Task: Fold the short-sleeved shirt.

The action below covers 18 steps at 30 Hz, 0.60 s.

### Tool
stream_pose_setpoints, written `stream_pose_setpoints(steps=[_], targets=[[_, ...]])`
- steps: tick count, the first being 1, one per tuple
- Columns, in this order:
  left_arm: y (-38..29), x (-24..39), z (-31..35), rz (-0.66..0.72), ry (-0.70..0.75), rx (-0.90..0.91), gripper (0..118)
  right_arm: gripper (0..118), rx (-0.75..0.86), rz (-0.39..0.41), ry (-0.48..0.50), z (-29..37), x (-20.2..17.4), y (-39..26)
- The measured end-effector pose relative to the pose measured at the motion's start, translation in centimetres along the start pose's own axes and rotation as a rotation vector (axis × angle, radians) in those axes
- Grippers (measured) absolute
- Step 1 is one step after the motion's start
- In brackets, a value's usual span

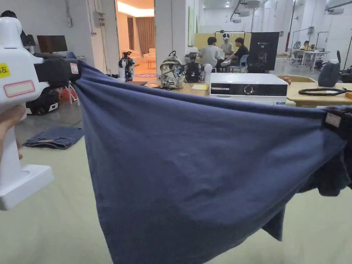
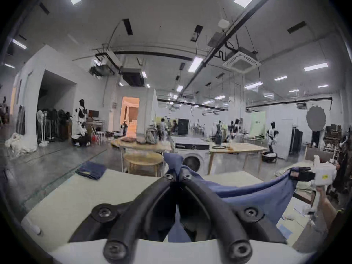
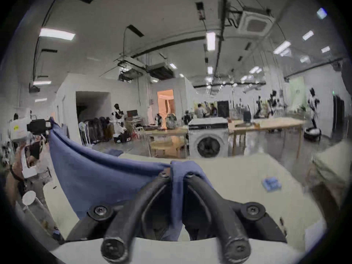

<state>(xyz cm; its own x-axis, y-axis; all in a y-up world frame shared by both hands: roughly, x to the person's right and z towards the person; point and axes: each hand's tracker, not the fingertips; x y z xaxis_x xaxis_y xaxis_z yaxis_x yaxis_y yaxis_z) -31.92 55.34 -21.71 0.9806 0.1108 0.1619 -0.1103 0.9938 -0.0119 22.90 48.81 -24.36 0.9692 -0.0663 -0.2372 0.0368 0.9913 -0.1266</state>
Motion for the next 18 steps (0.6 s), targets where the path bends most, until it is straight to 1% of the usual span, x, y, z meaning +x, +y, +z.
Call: stream_pose_setpoints(steps=[1, 3, 6, 8, 9, 12, 13, 15, 18], targets=[[0.8, 1.2, -0.1, -0.007, 0.021, 0.006, 0, 5, 0.001, 0.018, -0.007, -1.0, -0.3, 1.3], [1.7, 1.6, -1.4, -0.033, 0.040, 0.011, 0, 5, -0.002, 0.037, -0.023, -3.0, -0.6, 3.7], [2.5, 1.0, -3.8, -0.043, 0.092, 0.002, 0, 5, -0.009, 0.024, -0.043, -6.4, -0.1, 6.1], [2.6, 0.8, -5.5, -0.052, 0.122, -0.001, 0, 5, -0.015, 0.028, -0.055, -8.3, -0.1, 7.2], [2.2, 0.9, -6.3, -0.019, 0.068, -0.014, 0, 5, -0.020, 0.033, -0.069, -9.3, -0.1, 7.5], [1.2, 0.8, -9.3, -0.010, 0.083, -0.043, 0, 5, -0.048, 0.014, -0.081, -12.1, 0.2, 8.2], [1.3, -1.0, -10.8, -0.007, 0.085, -0.046, 0, 5, -0.055, 0.001, -0.086, -13.1, 0.4, 8.1], [0.3, -1.2, -12.7, 0.000, 0.096, -0.080, 0, 5, -0.065, -0.011, -0.096, -14.9, 0.8, 7.7], [-2.1, -1.6, -14.6, 0.031, 0.091, -0.095, 0, 5, -0.108, 0.004, -0.135, -17.8, 1.6, 6.5]])
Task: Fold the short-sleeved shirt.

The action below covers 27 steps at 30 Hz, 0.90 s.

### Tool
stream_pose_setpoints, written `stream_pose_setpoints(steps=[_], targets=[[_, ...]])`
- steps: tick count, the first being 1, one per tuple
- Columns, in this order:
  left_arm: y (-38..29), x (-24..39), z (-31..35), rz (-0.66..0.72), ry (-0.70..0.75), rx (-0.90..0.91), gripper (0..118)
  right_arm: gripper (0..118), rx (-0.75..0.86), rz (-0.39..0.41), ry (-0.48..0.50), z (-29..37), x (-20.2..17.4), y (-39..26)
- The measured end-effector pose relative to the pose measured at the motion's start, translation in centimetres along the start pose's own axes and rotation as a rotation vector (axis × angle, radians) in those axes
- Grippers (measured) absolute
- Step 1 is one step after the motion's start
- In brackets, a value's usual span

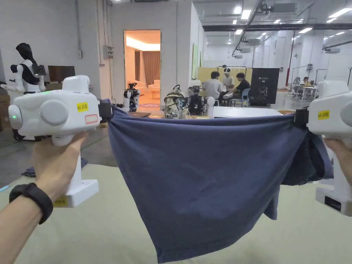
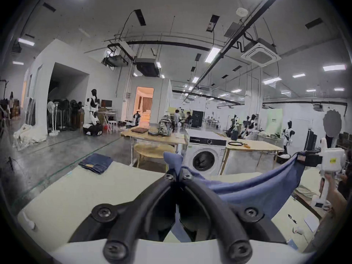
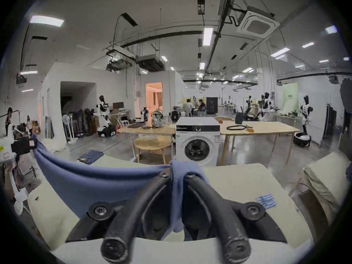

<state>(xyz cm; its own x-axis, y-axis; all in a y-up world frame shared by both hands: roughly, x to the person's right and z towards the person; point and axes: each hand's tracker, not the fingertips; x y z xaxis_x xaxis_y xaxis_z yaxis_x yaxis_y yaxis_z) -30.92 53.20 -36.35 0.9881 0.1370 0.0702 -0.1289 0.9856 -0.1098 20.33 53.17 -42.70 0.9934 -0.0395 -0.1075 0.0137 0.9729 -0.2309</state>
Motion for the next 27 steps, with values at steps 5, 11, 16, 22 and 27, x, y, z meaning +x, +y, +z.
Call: stream_pose_setpoints(steps=[5, 11, 16, 22, 27], targets=[[-2.6, 0.2, -3.0, -0.004, -0.001, -0.051, 0, 5, -0.031, -0.048, 0.004, -2.4, 1.2, -2.0], [-6.5, 1.3, -2.8, -0.015, -0.005, -0.122, 0, 5, -0.068, -0.052, 0.014, -2.8, 1.7, -5.9], [-14.3, 0.1, 1.9, 0.080, -0.100, -0.189, 0, 5, -0.112, -0.094, 0.090, 2.1, 2.5, -14.3], [-27.3, -0.6, 14.6, 0.221, -0.147, -0.295, 0, 5, -0.231, -0.117, 0.126, 12.7, 3.6, -29.5], [-35.9, -0.5, 22.9, 0.308, -0.039, -0.417, 0, 5, -0.374, -0.220, 0.109, 21.1, 4.3, -40.9]])
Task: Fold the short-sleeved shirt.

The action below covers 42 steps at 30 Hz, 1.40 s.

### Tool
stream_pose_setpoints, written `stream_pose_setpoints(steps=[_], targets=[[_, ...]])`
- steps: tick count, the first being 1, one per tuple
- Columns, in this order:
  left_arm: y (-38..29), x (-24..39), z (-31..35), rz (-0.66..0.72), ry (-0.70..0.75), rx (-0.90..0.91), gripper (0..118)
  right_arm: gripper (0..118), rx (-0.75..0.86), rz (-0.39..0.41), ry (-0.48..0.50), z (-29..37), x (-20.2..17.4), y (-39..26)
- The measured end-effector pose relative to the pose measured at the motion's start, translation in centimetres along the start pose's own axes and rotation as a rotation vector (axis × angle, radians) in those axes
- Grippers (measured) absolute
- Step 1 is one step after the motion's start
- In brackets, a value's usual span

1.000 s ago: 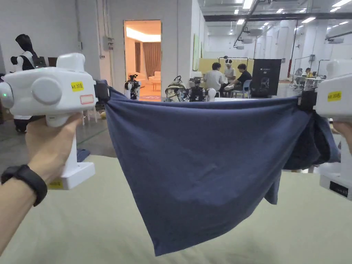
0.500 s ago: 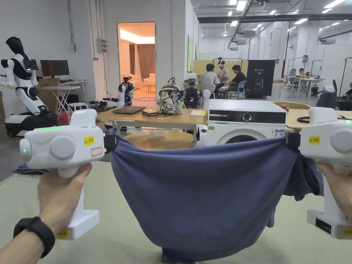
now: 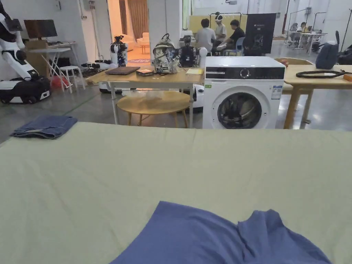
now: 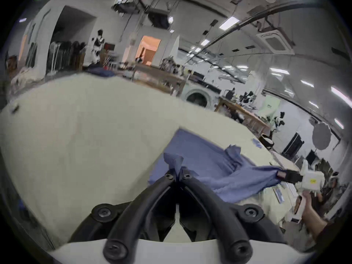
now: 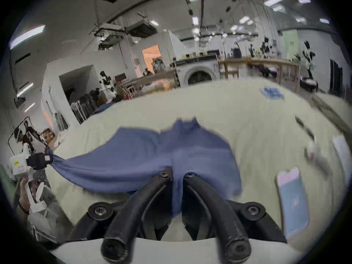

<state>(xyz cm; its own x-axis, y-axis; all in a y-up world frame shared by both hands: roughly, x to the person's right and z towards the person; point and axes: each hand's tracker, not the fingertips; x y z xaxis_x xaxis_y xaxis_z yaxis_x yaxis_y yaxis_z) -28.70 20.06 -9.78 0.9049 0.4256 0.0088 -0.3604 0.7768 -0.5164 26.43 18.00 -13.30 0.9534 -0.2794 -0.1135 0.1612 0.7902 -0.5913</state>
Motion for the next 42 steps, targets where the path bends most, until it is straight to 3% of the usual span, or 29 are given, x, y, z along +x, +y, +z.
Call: stream_pose_setpoints(steps=[3, 8, 10, 11, 13, 14, 22, 23, 24, 25, 26, 27, 28, 38, 39, 41, 42], targets=[[-3.6, -1.7, 1.0, 0.048, 0.067, -0.081, 0, 5, -0.049, -0.034, -0.035, 2.7, -0.5, -4.2], [-6.0, -2.8, 2.5, 0.047, 0.060, -0.106, 0, 5, -0.049, -0.077, -0.060, 4.4, -1.3, -7.3], [-6.0, -3.0, 2.5, 0.045, 0.054, -0.101, 0, 11, -0.051, -0.073, -0.054, 4.3, -1.5, -7.4], [-5.8, -3.0, 2.6, 0.047, 0.047, -0.097, 17, 31, -0.055, -0.057, -0.070, 3.9, -0.9, -7.6], [-5.3, -2.6, 2.9, 0.056, 0.052, -0.082, 82, 70, -0.007, -0.018, -0.124, 4.8, -1.2, -7.8], [-5.0, -2.4, 3.1, 0.054, 0.060, -0.070, 93, 75, 0.011, -0.020, -0.134, 5.4, -1.3, -7.7], [0.7, 7.2, 7.6, -0.209, 0.052, 0.229, 87, 75, 0.219, 0.140, -0.122, 10.3, -4.5, -0.8], [1.2, 8.3, 7.8, -0.244, 0.038, 0.256, 72, 72, 0.251, 0.158, -0.111, 10.5, -5.1, 0.0], [2.0, 9.5, 8.0, -0.278, 0.014, 0.277, 49, 64, 0.280, 0.170, -0.092, 10.5, -5.8, 0.9], [2.4, 10.5, 8.0, -0.301, 0.011, 0.281, 19, 47, 0.293, 0.177, -0.081, 10.5, -6.5, 1.7], [2.7, 11.3, 8.0, -0.314, 0.000, 0.300, 0, 14, 0.300, 0.184, -0.074, 10.4, -7.0, 2.2], [2.9, 11.7, 7.8, -0.316, -0.019, 0.296, 0, 2, 0.323, 0.190, -0.074, 10.3, -7.5, 2.8], [3.2, 11.8, 7.5, -0.323, -0.058, 0.296, 0, 0, 0.333, 0.195, -0.069, 9.9, -7.8, 3.0], [2.8, 8.5, 8.2, -0.212, 0.077, 0.273, 0, 0, 0.315, 0.181, -0.056, 8.2, -7.8, 3.2], [2.5, 7.4, 8.4, -0.178, 0.109, 0.255, 12, 0, 0.306, 0.179, -0.048, 8.1, -7.8, 3.1], [1.4, 4.2, 8.5, -0.105, 0.143, 0.155, 58, 0, 0.281, 0.163, -0.033, 7.9, -7.4, 2.5], [0.3, 2.9, 8.4, -0.067, 0.177, 0.112, 54, 0, 0.264, 0.151, -0.025, 7.7, -7.2, 2.2]])
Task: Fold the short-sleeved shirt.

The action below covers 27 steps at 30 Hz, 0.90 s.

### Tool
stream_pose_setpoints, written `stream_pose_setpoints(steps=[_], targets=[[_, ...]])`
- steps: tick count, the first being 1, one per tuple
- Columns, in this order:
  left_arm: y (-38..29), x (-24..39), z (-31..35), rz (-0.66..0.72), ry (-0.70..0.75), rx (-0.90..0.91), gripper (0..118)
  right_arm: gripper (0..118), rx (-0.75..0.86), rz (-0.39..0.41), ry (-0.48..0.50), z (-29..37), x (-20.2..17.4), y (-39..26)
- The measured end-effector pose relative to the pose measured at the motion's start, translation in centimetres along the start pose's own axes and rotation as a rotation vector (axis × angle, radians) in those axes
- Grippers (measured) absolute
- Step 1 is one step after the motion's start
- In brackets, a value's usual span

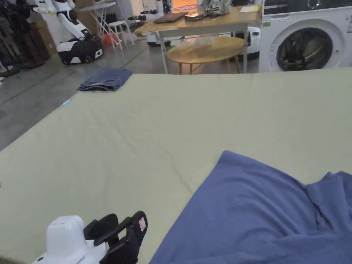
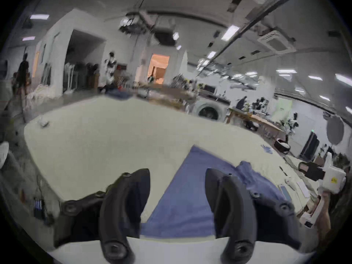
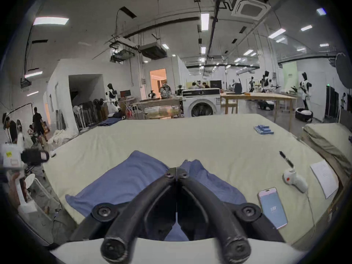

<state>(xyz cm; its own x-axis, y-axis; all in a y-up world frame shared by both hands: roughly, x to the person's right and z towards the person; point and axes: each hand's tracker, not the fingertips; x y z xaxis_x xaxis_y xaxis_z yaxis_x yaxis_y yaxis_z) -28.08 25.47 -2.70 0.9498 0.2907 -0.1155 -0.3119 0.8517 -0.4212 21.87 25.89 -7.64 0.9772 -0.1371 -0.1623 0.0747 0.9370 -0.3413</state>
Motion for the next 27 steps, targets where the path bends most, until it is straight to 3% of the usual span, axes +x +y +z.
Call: stream_pose_setpoints(steps=[2, 6, 9, 10, 12, 17, 20, 21, 22, 23, 24, 27], targets=[[-2.5, -1.7, -0.9, 0.047, 0.040, -0.084, 59, 0, -0.031, -0.022, 0.004, -0.3, 0.0, -0.7], [-7.4, -3.8, -4.6, 0.152, 0.072, -0.255, 59, 0, -0.089, -0.065, 0.014, -1.0, 0.7, -1.9], [-9.0, -4.2, -6.6, 0.175, 0.042, -0.276, 58, 0, -0.106, -0.068, 0.009, -0.9, 0.9, -2.1], [-8.7, -2.8, -7.3, 0.172, 0.047, -0.293, 52, 0, -0.108, -0.069, 0.004, -0.9, 1.1, -2.1], [-9.3, -2.3, -9.0, 0.118, 0.078, -0.360, 10, 0, -0.118, -0.082, -0.006, -0.9, 1.5, -2.2], [-9.5, -3.0, -9.9, 0.180, 0.067, -0.370, 3, 0, -0.128, -0.095, -0.022, -1.2, 2.2, -1.5], [-9.6, -3.4, -9.8, 0.160, 0.075, -0.379, 3, 0, -0.167, -0.045, -0.022, -3.7, 4.3, 0.5], [-9.5, -3.2, -10.0, 0.127, 0.078, -0.397, 3, 9, -0.222, -0.018, -0.018, -5.6, 5.7, 1.3], [-9.5, -3.0, -10.0, 0.090, 0.083, -0.409, 3, 37, -0.273, 0.007, -0.006, -7.6, 7.0, 2.1], [-9.5, -2.9, -10.2, 0.075, 0.087, -0.414, 3, 78, -0.339, 0.015, -0.009, -10.0, 8.2, 2.7], [-9.5, -2.7, -10.3, 0.064, 0.092, -0.417, 3, 88, -0.402, 0.023, -0.007, -12.5, 9.5, 3.0], [-9.4, -2.3, -9.9, 0.051, 0.097, -0.418, 3, 86, -0.516, 0.039, -0.029, -19.3, 12.0, 4.1]])
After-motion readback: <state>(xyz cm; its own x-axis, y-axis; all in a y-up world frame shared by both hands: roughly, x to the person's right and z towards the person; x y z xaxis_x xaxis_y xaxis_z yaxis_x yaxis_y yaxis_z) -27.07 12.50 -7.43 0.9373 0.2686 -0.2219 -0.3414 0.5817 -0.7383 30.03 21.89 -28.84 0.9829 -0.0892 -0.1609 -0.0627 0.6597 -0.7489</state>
